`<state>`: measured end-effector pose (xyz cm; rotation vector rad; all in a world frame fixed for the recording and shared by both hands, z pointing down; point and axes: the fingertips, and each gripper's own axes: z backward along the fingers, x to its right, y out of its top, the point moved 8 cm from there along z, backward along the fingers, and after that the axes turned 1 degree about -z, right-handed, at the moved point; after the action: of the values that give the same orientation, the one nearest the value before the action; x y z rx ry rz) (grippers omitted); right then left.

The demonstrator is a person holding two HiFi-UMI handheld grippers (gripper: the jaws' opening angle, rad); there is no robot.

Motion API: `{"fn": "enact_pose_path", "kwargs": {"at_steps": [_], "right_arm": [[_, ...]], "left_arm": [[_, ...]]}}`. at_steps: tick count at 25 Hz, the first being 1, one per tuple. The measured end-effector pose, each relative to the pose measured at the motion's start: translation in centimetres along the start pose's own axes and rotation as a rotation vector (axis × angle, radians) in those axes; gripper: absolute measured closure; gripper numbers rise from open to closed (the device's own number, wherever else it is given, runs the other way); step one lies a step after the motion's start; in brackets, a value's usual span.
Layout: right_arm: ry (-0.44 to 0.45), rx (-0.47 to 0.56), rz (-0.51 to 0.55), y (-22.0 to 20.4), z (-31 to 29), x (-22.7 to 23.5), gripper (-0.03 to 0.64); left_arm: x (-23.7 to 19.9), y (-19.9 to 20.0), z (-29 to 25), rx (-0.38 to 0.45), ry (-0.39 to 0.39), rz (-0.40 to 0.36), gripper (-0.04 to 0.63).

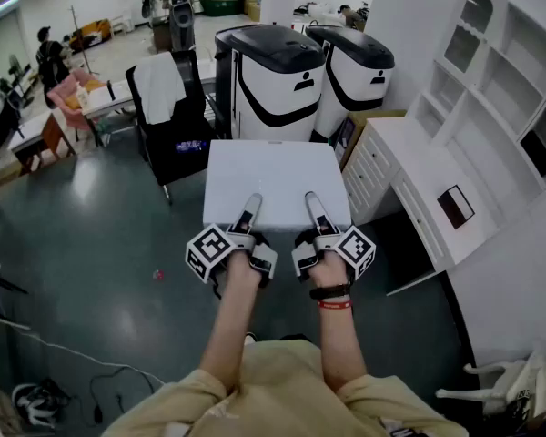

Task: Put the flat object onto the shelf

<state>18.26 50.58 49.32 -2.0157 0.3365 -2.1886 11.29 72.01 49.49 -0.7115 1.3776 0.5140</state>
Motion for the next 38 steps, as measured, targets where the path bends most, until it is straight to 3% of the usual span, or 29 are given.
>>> {"fn": "enact_pose_path", "kwargs": {"at_steps": [9,16,22,31,38], "right_arm": [[-0.04,0.05,-0.031,-0.4,-0.3,2.3,0.224],[-0.089,0.084,-0.059,3.1,-1.6,4.3,0.224],[-0.087,0.117,-0.066,11.1,-4.4,6.7,0.224],[-0.059,0.155,-0.096,19.9,-6.7,9.1,0.224],[-0.067,0.172,-0.08,26.3,-7.5,10.5,0.225]], "left_arm": [[-2.4,-0.1,-1.3,-0.019,0.035,0.037,0.278],[-2.9,-1.4,-5.9,-0.05,0.056,0.036,0.278],[-3.2,-4.6,-14.0,-0.091,0.069,0.052,0.278],[-1.9,-8.5,-23.1,-0.114,0.056,0.011,0.278],[-1.9,-12.0,-28.9,-0.147,0.054,0.028,0.278]]}}
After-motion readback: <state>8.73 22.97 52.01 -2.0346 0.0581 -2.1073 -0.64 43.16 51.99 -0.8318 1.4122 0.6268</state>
